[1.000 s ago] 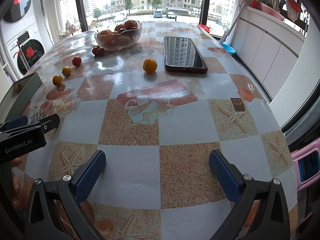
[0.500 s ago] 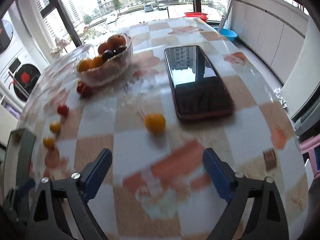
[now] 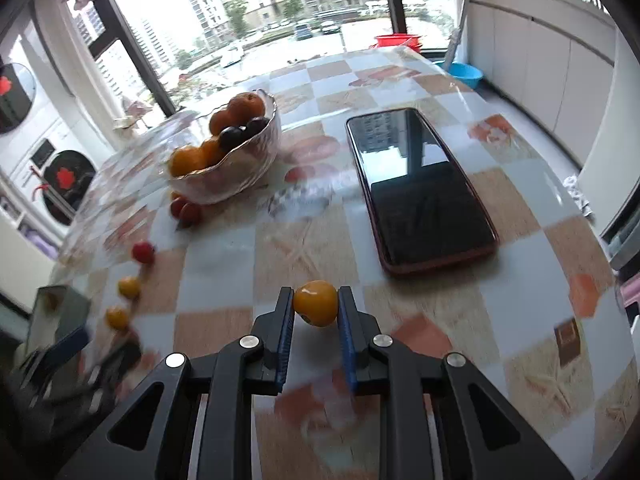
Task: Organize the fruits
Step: 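Grasp a small apricot with the right tool while the left grasps another apricot, then carry both apricots into the white tray and open both tools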
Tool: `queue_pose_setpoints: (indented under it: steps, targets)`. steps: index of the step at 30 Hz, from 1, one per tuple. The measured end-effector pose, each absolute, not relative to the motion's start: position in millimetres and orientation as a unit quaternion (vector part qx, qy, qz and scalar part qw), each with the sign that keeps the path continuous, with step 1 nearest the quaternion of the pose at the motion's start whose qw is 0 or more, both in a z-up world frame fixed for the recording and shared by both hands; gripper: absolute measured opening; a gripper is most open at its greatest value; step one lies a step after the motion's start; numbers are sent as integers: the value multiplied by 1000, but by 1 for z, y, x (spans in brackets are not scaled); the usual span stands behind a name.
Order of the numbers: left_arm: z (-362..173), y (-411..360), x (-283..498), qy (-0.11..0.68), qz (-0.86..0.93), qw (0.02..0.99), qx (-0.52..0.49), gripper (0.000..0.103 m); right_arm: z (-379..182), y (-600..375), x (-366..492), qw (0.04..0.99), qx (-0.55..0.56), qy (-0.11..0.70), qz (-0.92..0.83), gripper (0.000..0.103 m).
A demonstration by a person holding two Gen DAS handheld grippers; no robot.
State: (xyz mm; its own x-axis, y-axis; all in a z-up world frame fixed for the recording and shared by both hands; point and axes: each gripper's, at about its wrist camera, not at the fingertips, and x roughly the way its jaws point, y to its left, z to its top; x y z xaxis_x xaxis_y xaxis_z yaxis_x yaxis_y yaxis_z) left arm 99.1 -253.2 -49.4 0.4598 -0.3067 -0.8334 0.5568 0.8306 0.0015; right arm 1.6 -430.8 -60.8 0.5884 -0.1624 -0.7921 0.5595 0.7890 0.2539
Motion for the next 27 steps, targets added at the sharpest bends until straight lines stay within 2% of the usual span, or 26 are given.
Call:
queue_pose_setpoints:
  steps: [4,5,6,7,13,21,27]
  targets:
    - [-54,-251,104,454,-253,845,125,63,-58,-421,-27,861,251,405,-180,23]
    - [-54,-250,104,451,-255,846,124,50,-58,-418,-33,861,252,406,-176,23]
    - [-52,-249,104,446,-258,848,122,29,-58,-414,-42,862,254,405,-170,23]
    - [-52,-249,103,443,-261,849,121,23,-57,-410,-48,862,257,404,-165,23]
    - [-46,-227,82,449,-282,841,103,23,-57,-386,-82,868,251,402,-150,23]
    - [-50,-173,8,451,-299,834,103,23,-66,-359,-116,869,243,407,-145,23]
    - [-50,-147,-18,450,-299,834,109,23,-64,-347,-133,868,240,411,-144,23]
